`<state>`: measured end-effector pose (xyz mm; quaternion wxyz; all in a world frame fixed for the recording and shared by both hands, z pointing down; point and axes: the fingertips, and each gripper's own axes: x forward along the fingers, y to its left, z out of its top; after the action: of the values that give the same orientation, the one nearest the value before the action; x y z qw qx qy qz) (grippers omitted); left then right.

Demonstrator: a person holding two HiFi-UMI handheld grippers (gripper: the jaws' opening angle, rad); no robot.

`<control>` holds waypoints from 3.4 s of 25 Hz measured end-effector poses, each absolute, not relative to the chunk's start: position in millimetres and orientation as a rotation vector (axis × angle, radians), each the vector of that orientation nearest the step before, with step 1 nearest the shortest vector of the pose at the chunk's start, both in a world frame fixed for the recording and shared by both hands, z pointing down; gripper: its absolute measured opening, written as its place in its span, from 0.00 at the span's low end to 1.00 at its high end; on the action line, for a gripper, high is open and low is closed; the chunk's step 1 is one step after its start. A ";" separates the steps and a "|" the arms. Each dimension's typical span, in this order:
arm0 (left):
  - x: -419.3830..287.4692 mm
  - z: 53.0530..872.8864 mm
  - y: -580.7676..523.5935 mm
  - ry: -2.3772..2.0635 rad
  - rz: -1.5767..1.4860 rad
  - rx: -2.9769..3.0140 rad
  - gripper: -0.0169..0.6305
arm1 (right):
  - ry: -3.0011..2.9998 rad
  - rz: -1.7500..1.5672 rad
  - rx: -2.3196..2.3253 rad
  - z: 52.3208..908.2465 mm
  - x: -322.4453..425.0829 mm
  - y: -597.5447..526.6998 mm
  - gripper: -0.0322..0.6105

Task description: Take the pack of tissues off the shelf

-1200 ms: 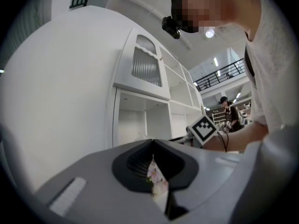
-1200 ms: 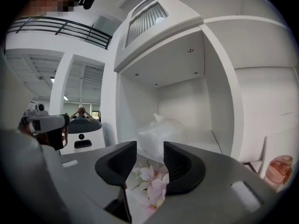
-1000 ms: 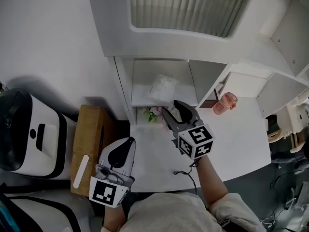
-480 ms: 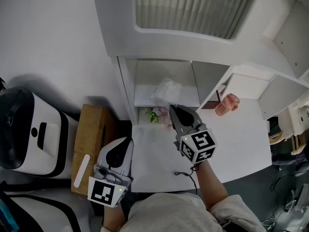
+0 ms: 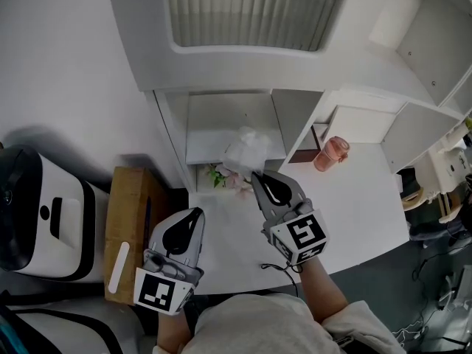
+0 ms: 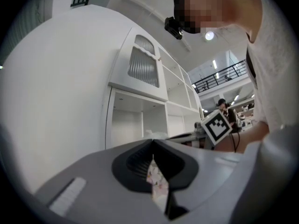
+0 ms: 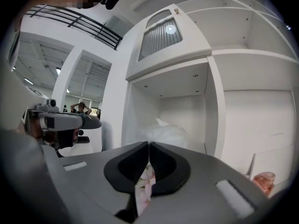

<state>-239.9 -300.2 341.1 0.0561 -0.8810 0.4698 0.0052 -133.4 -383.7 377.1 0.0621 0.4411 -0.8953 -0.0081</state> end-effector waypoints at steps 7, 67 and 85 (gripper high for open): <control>-222.8 341.3 -295.6 1.386 0.002 -2.707 0.03 | -2.702 -0.078 1.351 361.4 -118.6 -364.6 0.06; -57.4 336.8 -271.4 1.155 0.055 -2.768 0.03 | -2.641 -0.118 1.521 351.1 48.4 -265.8 0.06; -63.4 332.0 -256.4 1.174 0.063 -2.756 0.03 | -2.645 -0.149 1.519 343.7 45.1 -251.8 0.06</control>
<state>-63.4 -256.4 332.0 0.0725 -0.9174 0.3908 0.0211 45.1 -251.8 343.7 0.0438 0.4968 -0.8654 -0.0488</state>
